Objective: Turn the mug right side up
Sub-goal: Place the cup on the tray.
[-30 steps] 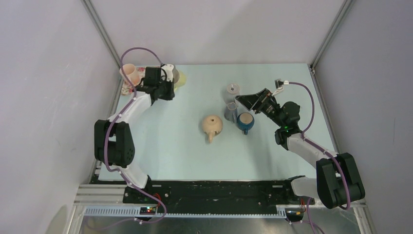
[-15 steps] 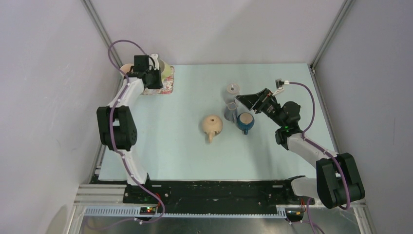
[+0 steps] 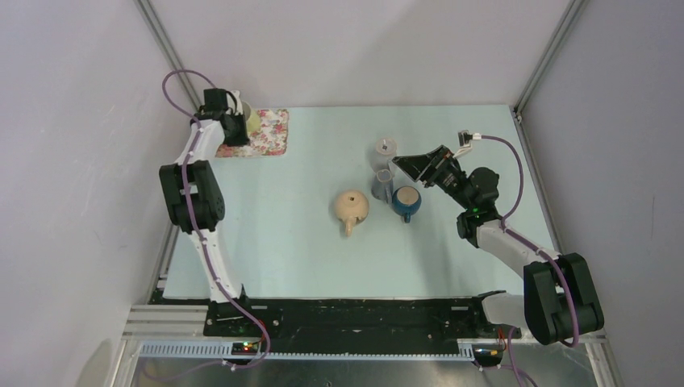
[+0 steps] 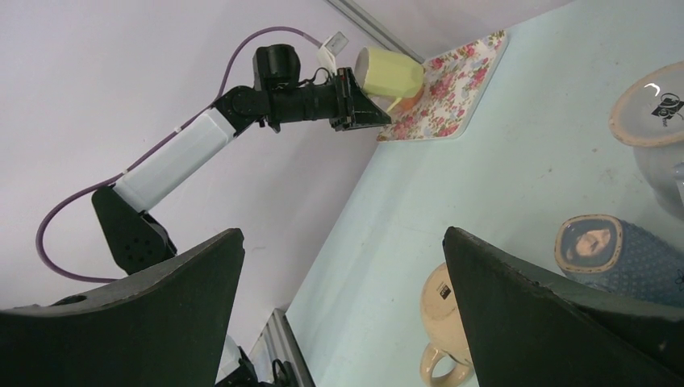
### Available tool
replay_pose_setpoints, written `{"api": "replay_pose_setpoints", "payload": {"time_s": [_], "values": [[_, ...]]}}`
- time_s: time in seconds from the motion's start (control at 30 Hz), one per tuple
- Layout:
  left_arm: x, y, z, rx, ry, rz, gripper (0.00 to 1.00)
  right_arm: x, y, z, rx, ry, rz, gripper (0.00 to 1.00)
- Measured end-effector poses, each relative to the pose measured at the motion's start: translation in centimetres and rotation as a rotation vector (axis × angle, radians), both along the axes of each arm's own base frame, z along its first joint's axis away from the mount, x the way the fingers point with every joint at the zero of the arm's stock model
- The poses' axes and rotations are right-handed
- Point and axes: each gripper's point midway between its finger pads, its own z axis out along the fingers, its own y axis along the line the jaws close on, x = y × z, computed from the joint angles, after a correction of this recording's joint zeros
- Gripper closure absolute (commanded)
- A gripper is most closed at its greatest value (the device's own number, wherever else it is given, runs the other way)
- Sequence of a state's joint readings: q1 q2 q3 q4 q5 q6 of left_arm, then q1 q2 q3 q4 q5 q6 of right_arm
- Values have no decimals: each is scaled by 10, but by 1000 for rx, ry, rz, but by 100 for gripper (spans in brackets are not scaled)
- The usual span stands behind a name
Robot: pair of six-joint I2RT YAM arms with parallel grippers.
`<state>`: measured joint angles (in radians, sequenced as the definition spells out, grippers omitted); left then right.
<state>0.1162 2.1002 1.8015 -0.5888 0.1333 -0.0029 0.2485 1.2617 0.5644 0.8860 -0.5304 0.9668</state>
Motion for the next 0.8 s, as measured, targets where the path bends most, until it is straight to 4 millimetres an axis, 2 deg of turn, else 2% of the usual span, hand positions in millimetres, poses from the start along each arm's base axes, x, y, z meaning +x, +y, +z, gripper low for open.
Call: {"api": "replay_pose_setpoints", "payload": {"time_s": [0.2,0.6,0.8], "values": [[8,20,-13,8,19,35,100,1,-1,0,-1,2,-3,0],[18,28,-45,40,70,32,100,2,-1,-3,-4,7,-6,0],[22,35,-52,63,83,47,100,4,-1,-8,-8,20,-7,2]]}}
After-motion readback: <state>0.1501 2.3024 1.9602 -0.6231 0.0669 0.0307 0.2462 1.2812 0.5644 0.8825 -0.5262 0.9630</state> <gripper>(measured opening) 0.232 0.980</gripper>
